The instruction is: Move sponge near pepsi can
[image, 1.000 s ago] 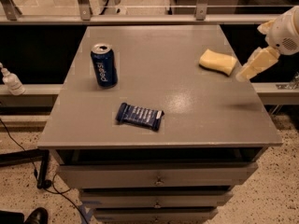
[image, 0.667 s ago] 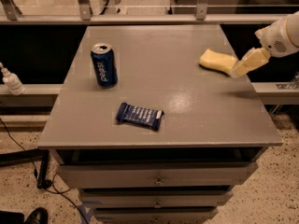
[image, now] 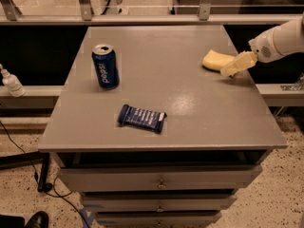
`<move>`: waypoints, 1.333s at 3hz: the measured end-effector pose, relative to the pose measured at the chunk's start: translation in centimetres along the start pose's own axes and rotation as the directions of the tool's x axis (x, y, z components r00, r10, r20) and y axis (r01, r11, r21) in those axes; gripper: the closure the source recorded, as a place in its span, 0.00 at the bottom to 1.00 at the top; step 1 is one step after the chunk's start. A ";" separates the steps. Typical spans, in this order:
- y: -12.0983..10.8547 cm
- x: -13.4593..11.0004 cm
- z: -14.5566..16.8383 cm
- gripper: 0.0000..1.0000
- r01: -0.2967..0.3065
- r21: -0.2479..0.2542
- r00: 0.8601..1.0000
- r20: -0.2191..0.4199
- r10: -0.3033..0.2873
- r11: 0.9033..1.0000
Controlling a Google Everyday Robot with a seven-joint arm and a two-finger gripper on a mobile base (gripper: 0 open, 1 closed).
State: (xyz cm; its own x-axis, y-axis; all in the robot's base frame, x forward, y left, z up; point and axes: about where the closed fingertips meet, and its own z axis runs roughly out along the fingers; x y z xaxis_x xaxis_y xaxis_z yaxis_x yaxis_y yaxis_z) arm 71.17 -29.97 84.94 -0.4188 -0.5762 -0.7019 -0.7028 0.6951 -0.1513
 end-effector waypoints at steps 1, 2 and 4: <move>0.1 0.2 1.8 0.18 -0.066 -0.038 0.998 0.001 0.066 0.997; 0.5 0.3 2.6 0.41 -0.110 -0.073 0.994 -0.001 0.110 0.991; 1.9 -1.4 0.5 0.88 -0.138 -0.111 0.989 0.042 0.144 0.984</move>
Offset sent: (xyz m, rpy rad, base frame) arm 0.0109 0.0129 -0.0196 0.1423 0.1250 -0.0404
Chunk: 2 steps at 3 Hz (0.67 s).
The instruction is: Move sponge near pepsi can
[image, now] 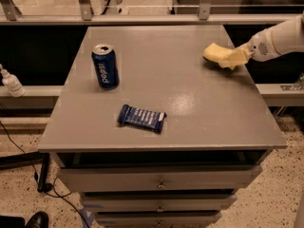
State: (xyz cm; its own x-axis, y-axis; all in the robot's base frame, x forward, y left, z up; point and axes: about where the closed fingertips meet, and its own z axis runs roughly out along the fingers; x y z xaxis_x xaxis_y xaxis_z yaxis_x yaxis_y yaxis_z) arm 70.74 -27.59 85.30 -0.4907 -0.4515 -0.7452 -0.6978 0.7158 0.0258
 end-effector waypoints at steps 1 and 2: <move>2.1 -2.5 0.0 1.00 0.015 -0.011 0.999 0.033 -0.015 1.000; 4.9 -5.5 0.8 1.00 0.059 -0.039 0.996 0.069 -0.057 0.997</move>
Offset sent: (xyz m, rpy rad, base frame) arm -0.0061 0.1074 0.0637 0.0538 -0.1120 0.1210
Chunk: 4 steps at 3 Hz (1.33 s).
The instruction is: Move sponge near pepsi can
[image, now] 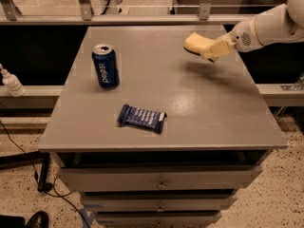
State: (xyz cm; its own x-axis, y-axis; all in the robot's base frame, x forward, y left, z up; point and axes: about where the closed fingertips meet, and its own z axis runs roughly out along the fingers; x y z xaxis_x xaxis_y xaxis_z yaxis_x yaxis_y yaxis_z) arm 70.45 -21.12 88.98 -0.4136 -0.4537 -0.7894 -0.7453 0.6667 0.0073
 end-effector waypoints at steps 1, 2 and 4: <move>2.9 -2.5 1.8 1.00 0.086 -0.017 0.996 -0.003 -0.086 0.996; 6.1 -4.0 4.0 1.00 0.184 -0.031 0.982 -0.025 -0.185 0.982; 11.1 -5.5 8.1 1.00 0.311 -0.076 0.948 -0.046 -0.315 0.947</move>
Offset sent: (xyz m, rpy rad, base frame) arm -0.0167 0.1294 0.0064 -0.1956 -0.1268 0.2215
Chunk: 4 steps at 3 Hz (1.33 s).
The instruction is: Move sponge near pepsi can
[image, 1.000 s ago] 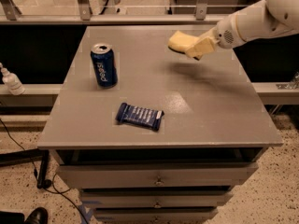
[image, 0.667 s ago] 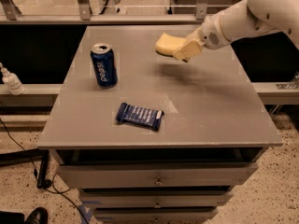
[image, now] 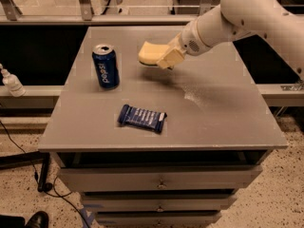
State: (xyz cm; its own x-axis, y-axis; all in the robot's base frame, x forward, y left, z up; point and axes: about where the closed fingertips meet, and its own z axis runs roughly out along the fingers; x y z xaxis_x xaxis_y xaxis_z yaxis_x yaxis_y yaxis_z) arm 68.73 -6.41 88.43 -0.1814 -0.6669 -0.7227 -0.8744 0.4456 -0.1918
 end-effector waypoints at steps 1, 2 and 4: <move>1.5 -1.1 1.4 0.83 0.033 -0.027 0.999 -0.002 -0.033 0.999; 2.4 -2.0 2.3 0.61 0.046 -0.046 0.999 0.006 -0.046 0.998; 4.2 -3.4 3.8 0.12 0.050 -0.083 0.999 0.024 -0.048 0.995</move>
Offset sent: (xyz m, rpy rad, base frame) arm -0.0104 0.0530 -0.0034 -0.0027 -0.0022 0.0871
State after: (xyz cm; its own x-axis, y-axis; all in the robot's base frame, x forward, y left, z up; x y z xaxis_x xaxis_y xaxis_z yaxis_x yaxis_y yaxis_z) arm 67.36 0.00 87.56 -0.1278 -0.6729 -0.7286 -0.9168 0.3603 -0.1719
